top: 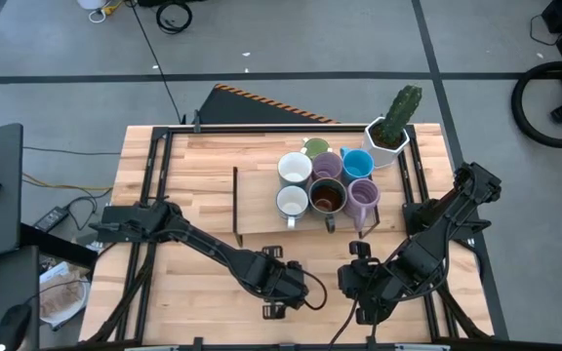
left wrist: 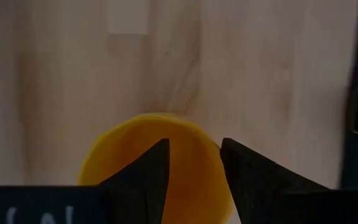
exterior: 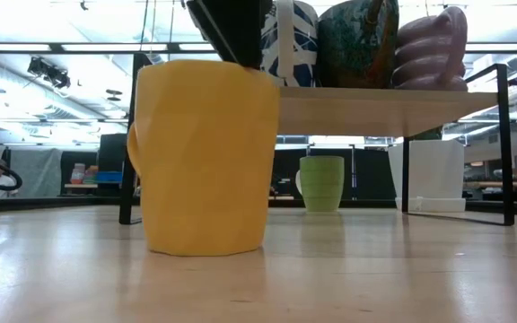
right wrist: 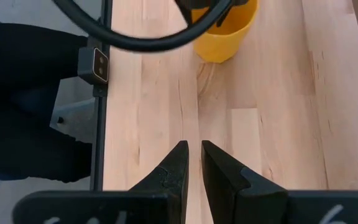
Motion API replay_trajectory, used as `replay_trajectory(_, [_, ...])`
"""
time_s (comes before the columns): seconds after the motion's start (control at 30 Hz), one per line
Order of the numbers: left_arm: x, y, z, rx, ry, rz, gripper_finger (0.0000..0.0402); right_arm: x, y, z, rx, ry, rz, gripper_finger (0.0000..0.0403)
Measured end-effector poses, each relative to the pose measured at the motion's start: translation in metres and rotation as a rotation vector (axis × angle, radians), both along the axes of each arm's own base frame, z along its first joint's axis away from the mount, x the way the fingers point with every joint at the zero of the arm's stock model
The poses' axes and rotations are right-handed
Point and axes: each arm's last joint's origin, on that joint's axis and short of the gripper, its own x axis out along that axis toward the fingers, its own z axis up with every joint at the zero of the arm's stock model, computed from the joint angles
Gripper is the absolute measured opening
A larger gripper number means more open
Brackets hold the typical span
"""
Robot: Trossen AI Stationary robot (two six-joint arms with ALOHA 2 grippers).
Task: Place coffee mugs
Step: Put the orange mug on the shelf
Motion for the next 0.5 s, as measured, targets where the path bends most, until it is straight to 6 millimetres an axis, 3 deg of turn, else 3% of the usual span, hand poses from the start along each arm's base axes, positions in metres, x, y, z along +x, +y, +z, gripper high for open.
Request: replay_trajectory(0.5, [-0.0012, 0.0069, 0.0033, 0.007, 0.017, -0.013, 0.0155, -0.0015, 0.0016, 0.0001, 0.003, -0.001, -0.003, 0.0049])
